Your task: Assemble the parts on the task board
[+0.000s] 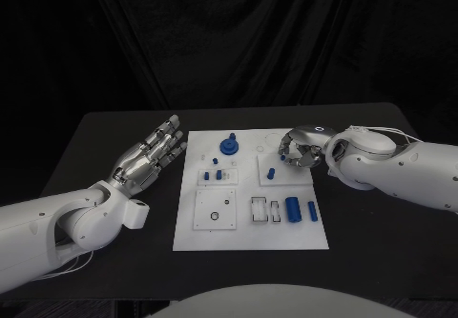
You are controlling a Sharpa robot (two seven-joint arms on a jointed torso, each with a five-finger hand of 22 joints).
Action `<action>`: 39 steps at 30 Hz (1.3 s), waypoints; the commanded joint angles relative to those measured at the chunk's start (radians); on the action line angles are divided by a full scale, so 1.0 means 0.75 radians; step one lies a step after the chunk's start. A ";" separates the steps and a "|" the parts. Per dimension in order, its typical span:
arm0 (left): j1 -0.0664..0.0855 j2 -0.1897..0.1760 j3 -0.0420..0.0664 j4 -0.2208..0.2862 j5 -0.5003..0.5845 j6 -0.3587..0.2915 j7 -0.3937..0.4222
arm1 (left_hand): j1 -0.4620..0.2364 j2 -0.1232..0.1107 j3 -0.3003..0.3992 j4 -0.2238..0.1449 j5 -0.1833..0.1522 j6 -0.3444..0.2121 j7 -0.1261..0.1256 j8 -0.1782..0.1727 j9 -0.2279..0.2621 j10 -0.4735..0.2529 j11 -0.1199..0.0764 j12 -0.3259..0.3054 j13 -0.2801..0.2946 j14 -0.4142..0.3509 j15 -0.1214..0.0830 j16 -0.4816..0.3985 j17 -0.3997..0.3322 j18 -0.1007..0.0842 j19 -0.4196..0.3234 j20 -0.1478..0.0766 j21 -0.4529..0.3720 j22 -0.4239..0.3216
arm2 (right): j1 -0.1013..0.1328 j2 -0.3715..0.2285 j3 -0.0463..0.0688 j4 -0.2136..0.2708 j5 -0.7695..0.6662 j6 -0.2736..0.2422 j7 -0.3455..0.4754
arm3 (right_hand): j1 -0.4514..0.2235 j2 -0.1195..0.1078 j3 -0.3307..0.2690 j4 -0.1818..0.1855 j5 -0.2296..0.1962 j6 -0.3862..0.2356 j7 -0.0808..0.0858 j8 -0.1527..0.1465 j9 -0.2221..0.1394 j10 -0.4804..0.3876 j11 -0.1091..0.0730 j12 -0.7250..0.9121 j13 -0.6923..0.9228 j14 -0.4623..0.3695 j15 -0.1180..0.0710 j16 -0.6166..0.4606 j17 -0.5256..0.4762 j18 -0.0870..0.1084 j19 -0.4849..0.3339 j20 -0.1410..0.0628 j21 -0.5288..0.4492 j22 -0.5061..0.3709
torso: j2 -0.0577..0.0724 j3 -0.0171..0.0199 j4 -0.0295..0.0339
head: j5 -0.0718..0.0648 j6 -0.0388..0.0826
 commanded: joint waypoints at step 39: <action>-0.002 0.025 0.000 -0.047 0.004 0.062 0.318 | -0.019 0.049 0.080 -0.077 0.263 -0.005 0.100 -0.004 0.000 0.003 0.213 0.067 0.008 -0.001 0.073 -0.005 -0.001 -0.017 -0.001 0.027 -0.004 -0.001 | -0.039 0.029 0.005 -0.044 -0.010 -0.207 0.076 | 0.043 0.118 0.021 -0.116 0.052 0.247 -0.036 0.078 0.134 0.286 -0.064 -0.063 -0.162 0.032 -0.054 0.014 -0.020 -0.004 0.058 -0.055 0.100 0.110 | 0.000 -0.0044 0.0020 | 0.003 -0.033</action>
